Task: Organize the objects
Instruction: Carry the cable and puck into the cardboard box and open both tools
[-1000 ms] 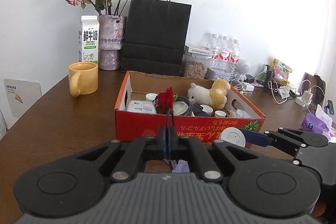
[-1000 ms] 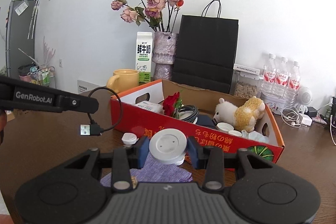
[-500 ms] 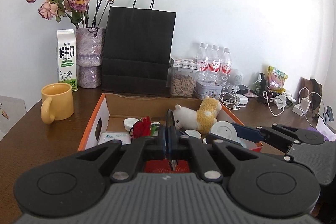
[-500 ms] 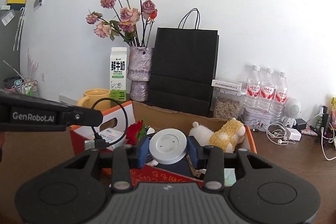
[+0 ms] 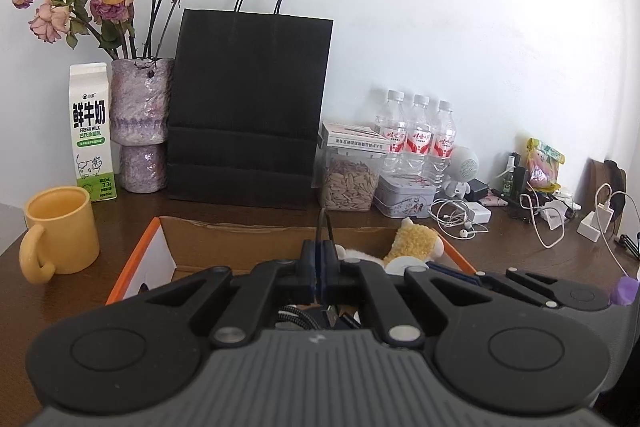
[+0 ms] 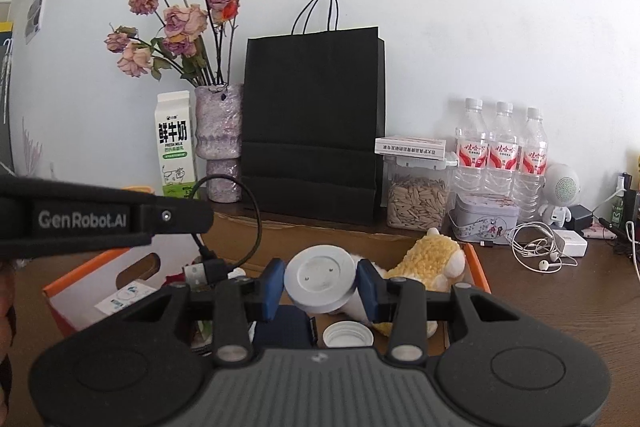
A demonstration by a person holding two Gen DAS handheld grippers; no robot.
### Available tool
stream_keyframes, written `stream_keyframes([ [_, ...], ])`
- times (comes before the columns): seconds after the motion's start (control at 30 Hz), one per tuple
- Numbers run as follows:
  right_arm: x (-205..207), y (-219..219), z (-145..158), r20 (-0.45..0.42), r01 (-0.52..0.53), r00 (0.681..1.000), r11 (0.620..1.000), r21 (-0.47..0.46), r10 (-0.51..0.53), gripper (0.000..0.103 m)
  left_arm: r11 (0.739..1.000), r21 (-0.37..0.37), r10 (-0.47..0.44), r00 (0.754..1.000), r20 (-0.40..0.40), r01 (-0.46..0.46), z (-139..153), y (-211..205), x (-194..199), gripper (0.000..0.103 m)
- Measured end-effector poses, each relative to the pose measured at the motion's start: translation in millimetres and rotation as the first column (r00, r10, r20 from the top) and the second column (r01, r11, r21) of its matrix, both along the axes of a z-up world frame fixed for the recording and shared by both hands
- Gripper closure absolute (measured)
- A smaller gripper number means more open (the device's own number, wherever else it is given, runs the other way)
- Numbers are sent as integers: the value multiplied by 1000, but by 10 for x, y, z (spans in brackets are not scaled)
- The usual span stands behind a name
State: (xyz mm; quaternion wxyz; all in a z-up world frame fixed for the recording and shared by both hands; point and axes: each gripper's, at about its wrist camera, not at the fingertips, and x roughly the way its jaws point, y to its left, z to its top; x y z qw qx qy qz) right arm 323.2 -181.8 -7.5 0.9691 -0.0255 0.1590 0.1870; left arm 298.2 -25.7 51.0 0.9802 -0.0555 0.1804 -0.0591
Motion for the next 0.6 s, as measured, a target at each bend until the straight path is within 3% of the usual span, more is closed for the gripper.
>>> stream_keyframes([
  [0.23,207,-39,-180,-53,3,999,1000,17,-2,65,1000,5,-17,999,-41,17,-117,65,210,100],
  [0.43,140,-24,-186,-44,-6,999,1000,11,7,64,999,30,-13,999,-39,14,-164,30,191,98],
  [0.47,134,-37,-189,-47,5,999,1000,17,-4,64,999,36,10,1000,-28,-9,-162,25,168,88],
  [0.5,129,-48,-192,-50,19,999,1000,20,-18,63,999,42,25,999,-21,-24,-161,23,156,59],
  [0.53,126,-56,-195,-55,33,998,999,20,-32,56,998,49,43,999,-10,-42,-152,26,144,39],
  [0.57,123,-65,-197,-55,41,998,999,23,-40,39,997,51,62,998,12,-63,-143,32,127,6],
  [0.6,121,-73,-200,-54,46,998,999,26,-45,27,995,54,81,996,42,-83,-140,35,103,0],
])
